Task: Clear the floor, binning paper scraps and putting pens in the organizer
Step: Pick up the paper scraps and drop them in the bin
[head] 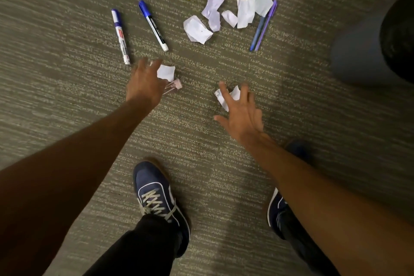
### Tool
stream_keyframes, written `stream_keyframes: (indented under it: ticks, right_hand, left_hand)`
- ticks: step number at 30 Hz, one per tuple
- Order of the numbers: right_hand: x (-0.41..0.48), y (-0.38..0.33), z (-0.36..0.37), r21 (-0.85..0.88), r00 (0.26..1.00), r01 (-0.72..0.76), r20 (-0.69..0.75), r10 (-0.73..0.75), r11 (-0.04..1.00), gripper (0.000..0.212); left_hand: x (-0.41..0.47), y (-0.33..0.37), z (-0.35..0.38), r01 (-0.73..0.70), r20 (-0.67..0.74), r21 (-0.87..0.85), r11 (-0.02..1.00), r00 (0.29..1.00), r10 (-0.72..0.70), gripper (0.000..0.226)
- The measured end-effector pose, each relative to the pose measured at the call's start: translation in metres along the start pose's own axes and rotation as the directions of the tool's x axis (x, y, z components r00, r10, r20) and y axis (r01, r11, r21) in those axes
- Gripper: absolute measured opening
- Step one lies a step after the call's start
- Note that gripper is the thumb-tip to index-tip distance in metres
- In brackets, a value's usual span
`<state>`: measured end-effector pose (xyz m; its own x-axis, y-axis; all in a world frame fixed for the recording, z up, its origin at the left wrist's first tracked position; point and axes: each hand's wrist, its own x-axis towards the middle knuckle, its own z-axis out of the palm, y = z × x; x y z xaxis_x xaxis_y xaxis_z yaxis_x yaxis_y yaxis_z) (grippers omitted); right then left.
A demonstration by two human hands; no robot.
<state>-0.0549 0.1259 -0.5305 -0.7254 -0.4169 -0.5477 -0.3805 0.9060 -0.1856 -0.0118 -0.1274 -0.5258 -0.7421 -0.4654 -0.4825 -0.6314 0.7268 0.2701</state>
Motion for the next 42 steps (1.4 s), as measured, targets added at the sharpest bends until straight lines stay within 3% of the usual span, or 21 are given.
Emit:
stream_keyframes:
  ticks: [4, 7, 12, 16, 24, 29, 33, 38, 42]
  right_hand:
    - [0.010, -0.004, 0.004, -0.099, 1.000, 0.008, -0.025, -0.010, 0.995, 0.078]
    - [0.013, -0.006, 0.005, -0.079, 0.999, 0.024, -0.019, -0.026, 0.997, 0.068]
    - [0.017, -0.004, 0.002, -0.059, 0.989, 0.147, 0.027, -0.145, 0.987, 0.064]
    - [0.022, -0.003, -0.009, 0.000, 0.987, 0.139, 0.079, -0.138, 0.990, 0.061]
    - [0.031, -0.002, -0.032, 0.051, 0.988, 0.154, 0.020, -0.155, 0.987, 0.049]
    - [0.042, -0.002, -0.040, 0.091, 0.982, 0.187, -0.060, -0.182, 0.978, 0.047]
    - [0.049, -0.005, -0.050, 0.071, 0.964, 0.244, -0.122, -0.234, 0.967, 0.048]
    - [0.055, 0.002, -0.066, 0.041, 0.947, 0.304, -0.117, -0.298, 0.952, 0.046]
    - [0.053, 0.008, -0.083, 0.042, 0.948, 0.301, -0.125, -0.293, 0.953, 0.042]
  left_hand:
    - [0.010, 0.006, 0.004, -0.080, 0.040, 0.120, 0.990, 0.996, 0.076, 0.054]
    - [0.012, 0.010, 0.004, -0.092, 0.001, 0.149, 0.985, 0.996, 0.093, 0.050]
    - [0.012, 0.018, -0.002, -0.061, -0.063, 0.079, 0.995, 0.996, 0.066, 0.035]
    - [0.012, 0.025, -0.008, -0.031, -0.133, 0.026, 0.999, 0.991, 0.034, 0.022]
    - [0.056, 0.061, -0.008, -0.244, -0.122, -0.036, 0.969, 0.964, 0.238, 0.026]
    - [0.100, 0.086, -0.002, -0.164, -0.131, -0.126, 0.978, 0.980, 0.147, 0.031]
    - [0.117, 0.095, 0.000, -0.119, -0.151, -0.096, 0.988, 0.983, 0.104, 0.032]
    - [0.122, 0.112, 0.000, -0.027, -0.155, -0.146, 0.989, 0.988, 0.004, 0.021]
    - [0.106, 0.121, -0.009, 0.018, -0.190, -0.250, 0.968, 0.979, -0.068, 0.032]
